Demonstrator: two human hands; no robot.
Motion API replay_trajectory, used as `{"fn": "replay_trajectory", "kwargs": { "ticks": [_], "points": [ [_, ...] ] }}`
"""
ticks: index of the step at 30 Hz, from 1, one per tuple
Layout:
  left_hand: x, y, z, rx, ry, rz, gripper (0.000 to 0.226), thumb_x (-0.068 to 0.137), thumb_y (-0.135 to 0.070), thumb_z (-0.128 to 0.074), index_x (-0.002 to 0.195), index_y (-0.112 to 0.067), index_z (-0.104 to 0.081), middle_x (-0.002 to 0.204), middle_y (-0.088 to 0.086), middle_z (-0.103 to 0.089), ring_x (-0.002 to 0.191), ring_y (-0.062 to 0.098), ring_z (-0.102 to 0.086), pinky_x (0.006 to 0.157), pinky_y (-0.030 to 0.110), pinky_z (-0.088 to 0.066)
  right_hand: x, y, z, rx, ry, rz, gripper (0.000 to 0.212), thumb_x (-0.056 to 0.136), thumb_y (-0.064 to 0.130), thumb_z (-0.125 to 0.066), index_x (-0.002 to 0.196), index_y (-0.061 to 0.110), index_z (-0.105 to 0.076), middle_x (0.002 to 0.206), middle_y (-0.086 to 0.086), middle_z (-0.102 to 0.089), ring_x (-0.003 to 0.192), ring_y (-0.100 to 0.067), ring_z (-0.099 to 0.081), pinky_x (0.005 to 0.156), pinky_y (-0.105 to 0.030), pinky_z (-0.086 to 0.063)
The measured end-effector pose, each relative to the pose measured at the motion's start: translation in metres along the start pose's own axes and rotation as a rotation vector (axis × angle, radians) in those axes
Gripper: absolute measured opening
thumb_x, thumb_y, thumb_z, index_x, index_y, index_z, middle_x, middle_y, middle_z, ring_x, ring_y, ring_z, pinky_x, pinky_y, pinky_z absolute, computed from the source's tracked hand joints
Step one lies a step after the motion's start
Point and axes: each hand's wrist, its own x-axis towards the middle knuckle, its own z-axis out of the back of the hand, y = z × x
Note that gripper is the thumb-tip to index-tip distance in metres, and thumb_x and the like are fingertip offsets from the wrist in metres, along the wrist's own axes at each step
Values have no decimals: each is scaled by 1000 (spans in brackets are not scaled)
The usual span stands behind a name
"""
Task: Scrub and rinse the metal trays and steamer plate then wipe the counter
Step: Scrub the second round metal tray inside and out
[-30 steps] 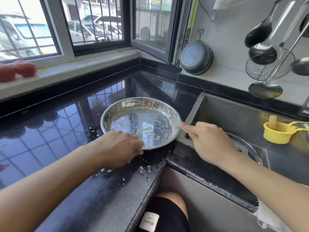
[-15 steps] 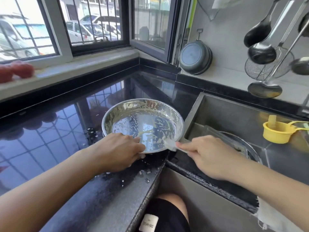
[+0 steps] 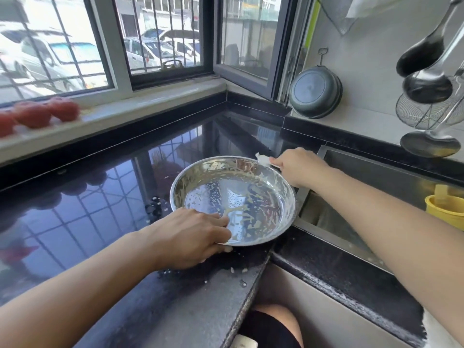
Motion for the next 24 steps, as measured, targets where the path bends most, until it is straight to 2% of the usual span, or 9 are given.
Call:
{"fn": "replay_trajectory", "kwargs": {
  "ticks": [5,9,11,12,13,15,19,21,24],
  "points": [
    [-3,0,1,-17,18,1,36,101,-59,-19,95,-30,-39,123,-8,-58,117,24,-62,80,49,-56,13,10,5,-13,10,74,61,98,14,-36,146,51,-44,141,-11,-54,112,-38,-60,88,-45,-53],
    [-2,-2,-1,-5,16,40,23,100,-50,-33,99,-30,-44,135,-11,-58,119,24,-62,82,47,-56,-32,-18,-4,29,49,75,58,100,17,-36,144,53,-45,143,-7,-56,119,-33,-59,94,-40,-52],
    [4,-3,-1,-12,2,27,11,104,-39,-43,97,-30,-45,124,-13,-57,106,23,-64,77,45,-55,-75,-41,-9,211,82,69,51,104,18,-43,140,55,-49,122,3,-68,96,-12,-64,83,-21,-51],
    [8,-4,-2,-9,10,29,9,104,-35,-45,97,-31,-45,120,-13,-57,101,23,-64,75,45,-54,-98,-53,-9,325,104,72,48,105,20,-48,135,57,-53,102,7,-72,73,-1,-57,71,-13,-46],
    [12,-6,-1,3,24,42,8,104,-31,-45,97,-31,-45,119,-13,-57,100,22,-65,75,46,-55,-119,-66,-8,426,105,77,48,104,20,-52,130,59,-55,88,7,-72,59,-1,-46,61,-12,-40],
    [18,-9,-2,51,31,95,7,102,-28,-47,97,-32,-45,118,-13,-60,99,21,-65,73,44,-55,-151,-98,-11,566,31,42,49,101,16,-56,123,60,-58,74,2,-67,51,-4,-37,53,-18,-35],
    [36,-21,-3,162,-7,216,15,94,-26,-62,104,-35,-55,94,-13,-66,79,19,-67,55,36,-43,-181,-180,-30,820,-223,-205,48,101,7,-54,125,47,-63,54,14,-52,45,-4,-32,46,-15,-28],
    [50,-26,0,169,-2,273,19,90,-22,-63,102,-35,-56,91,-14,-66,76,20,-67,54,37,-47,-187,-214,-43,891,-294,-300,48,102,7,-53,128,46,-59,57,12,-52,50,-5,-35,50,-19,-32],
    [74,-33,9,159,-23,298,30,85,-11,-66,86,-33,-45,76,-13,-57,63,18,-59,47,34,-40,-193,-250,-73,967,-347,-401,47,101,7,-55,133,42,-62,74,-4,-52,64,-18,-37,61,-32,-33]
  ]
}}
